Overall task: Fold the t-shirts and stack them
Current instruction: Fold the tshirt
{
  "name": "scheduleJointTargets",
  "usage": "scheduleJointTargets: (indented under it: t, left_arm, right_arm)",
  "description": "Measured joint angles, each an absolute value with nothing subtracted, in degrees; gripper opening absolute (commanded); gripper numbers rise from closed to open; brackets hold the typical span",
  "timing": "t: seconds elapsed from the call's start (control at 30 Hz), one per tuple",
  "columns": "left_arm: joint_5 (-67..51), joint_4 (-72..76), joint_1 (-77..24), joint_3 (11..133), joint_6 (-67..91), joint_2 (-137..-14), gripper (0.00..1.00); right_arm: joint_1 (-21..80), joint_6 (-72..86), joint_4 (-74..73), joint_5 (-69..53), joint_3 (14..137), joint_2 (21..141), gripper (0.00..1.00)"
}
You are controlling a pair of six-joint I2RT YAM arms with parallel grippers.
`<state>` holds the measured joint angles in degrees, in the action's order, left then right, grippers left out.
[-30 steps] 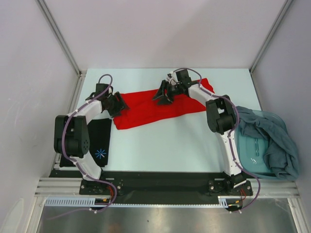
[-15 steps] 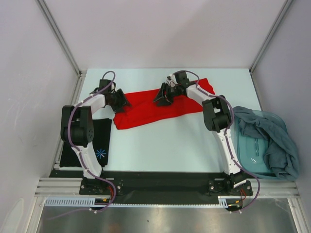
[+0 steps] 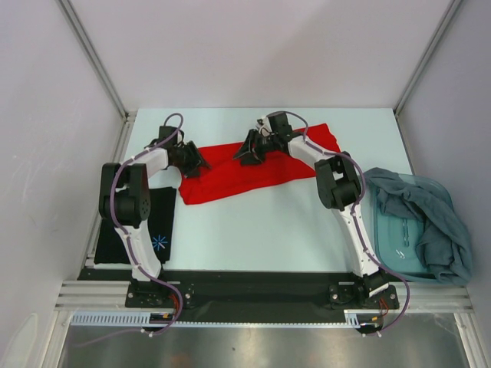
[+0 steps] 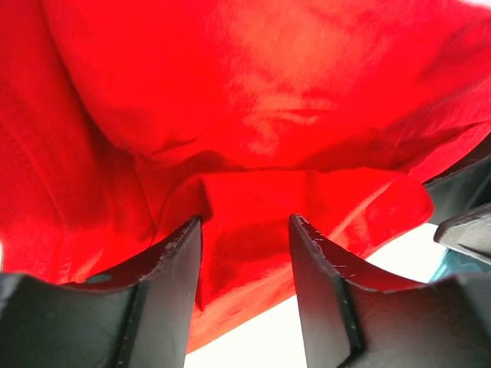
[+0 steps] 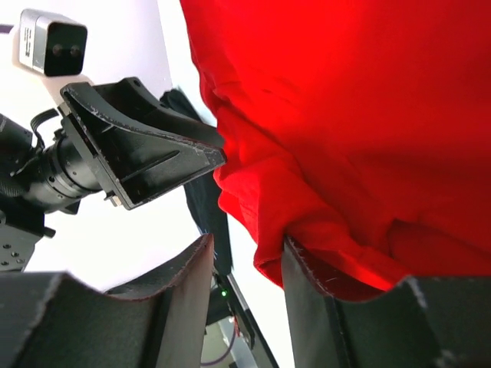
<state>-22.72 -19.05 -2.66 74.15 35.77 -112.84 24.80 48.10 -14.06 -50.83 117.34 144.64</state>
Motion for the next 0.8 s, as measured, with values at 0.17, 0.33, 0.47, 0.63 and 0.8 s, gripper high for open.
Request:
scheduleJointTargets:
  t: [0.17, 0.33, 0.47, 0.63, 0.8]
  left_arm:
    - [-22.4, -17.4, -2.6, 74.5, 36.2, -113.1, 0.5]
    - [-21.5, -15.0, -2.3, 74.5, 37.2, -113.1, 0.41]
    - [-20.9, -14.2, -2.2, 74.5, 37.6, -113.2, 0.32]
    - [-19.2, -14.1, -2.2, 74.5, 37.6, -113.3, 0.12]
    - [-16.5, -14.0, -2.2, 74.5, 37.6, -113.3, 0.0]
  right_arm:
    - [24.5, 49.2, -13.0, -49.0, 117.3, 144.6, 0.33]
    - [23.7, 49.5, -12.1, -46.7, 117.3, 144.8, 0.17]
    - [23.3, 49.4, -12.1, -45.7, 117.4, 145.5, 0.14]
    - [22.9, 48.9, -12.2, -45.1, 117.5, 147.0, 0.05]
    - [22.7, 48.5, -12.3, -44.3, 117.5, 147.9, 0.02]
